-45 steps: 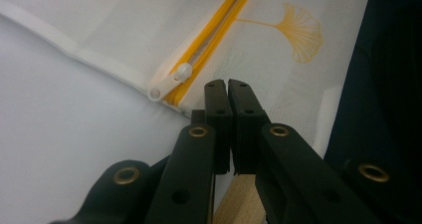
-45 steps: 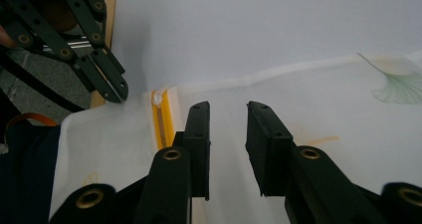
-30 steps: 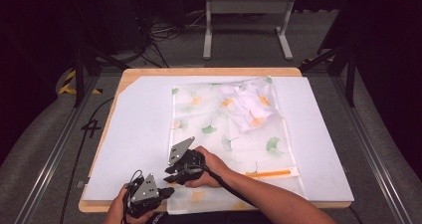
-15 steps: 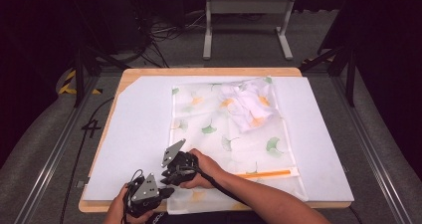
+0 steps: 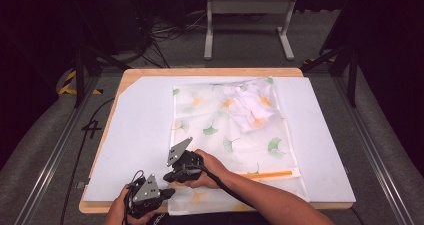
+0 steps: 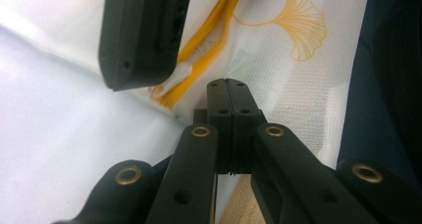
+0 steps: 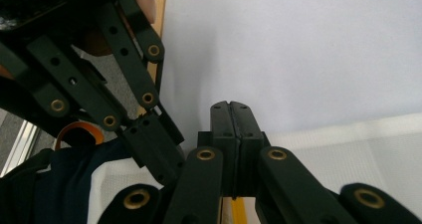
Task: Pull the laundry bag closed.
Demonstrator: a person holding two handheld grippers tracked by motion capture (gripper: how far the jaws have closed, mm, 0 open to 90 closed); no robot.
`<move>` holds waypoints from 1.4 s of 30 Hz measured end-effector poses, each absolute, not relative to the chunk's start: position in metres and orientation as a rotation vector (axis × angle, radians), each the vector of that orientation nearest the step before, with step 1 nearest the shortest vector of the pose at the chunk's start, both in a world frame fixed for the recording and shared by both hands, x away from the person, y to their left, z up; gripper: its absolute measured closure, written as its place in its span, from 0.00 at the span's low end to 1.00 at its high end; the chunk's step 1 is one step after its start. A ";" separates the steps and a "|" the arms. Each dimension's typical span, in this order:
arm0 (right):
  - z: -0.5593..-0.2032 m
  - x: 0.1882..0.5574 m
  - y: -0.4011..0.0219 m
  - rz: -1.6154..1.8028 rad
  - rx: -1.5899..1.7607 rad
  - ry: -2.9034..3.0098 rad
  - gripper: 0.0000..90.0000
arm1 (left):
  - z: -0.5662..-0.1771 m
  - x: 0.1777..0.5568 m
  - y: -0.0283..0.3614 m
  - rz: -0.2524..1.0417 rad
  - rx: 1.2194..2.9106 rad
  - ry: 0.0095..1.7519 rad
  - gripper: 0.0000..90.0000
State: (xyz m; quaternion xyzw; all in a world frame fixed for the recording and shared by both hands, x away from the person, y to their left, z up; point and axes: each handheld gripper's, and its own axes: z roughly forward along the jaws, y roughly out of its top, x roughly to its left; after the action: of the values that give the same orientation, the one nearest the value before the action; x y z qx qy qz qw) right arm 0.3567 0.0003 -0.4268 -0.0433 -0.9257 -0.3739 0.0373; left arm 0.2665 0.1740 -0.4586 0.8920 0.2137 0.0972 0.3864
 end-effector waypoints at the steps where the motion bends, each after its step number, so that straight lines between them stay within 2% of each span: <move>1: -0.427 0.356 0.000 -1.150 -0.137 -2.850 1.00 | -0.459 0.267 0.174 0.248 2.271 0.544 1.00; 5: -0.427 0.357 -0.001 -1.139 -0.141 -2.843 1.00 | -0.459 0.267 0.174 0.244 2.268 0.545 1.00; 9: -0.429 0.356 0.003 -1.131 -0.134 -2.853 0.87 | -0.459 0.266 0.174 0.255 2.271 0.539 1.00; 13: -0.435 0.355 0.009 -1.081 -0.108 -2.873 0.80 | -0.459 0.265 0.174 0.255 2.271 0.533 1.00; 18: -0.435 0.352 0.013 -1.068 -0.073 -2.911 0.84 | -0.459 0.266 0.175 0.241 2.265 0.538 1.00; 20: -0.435 0.350 0.014 -1.066 -0.058 -2.938 0.91 | -0.459 0.265 0.175 0.243 2.266 0.538 1.00; 22: -0.435 0.348 0.014 -1.076 -0.039 -2.956 0.93 | -0.459 0.265 0.175 0.240 2.262 0.540 1.00; 42: -0.428 0.347 -0.015 -1.203 -0.059 -2.903 0.95 | -0.459 0.266 0.175 0.239 2.264 0.540 1.00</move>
State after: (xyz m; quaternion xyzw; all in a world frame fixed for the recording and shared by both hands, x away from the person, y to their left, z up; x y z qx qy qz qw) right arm 0.3467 -0.0150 -0.4276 -0.0187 -0.9236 -0.3828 -0.0010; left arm 0.2661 0.1747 -0.4592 0.8910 0.2124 0.0940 0.3902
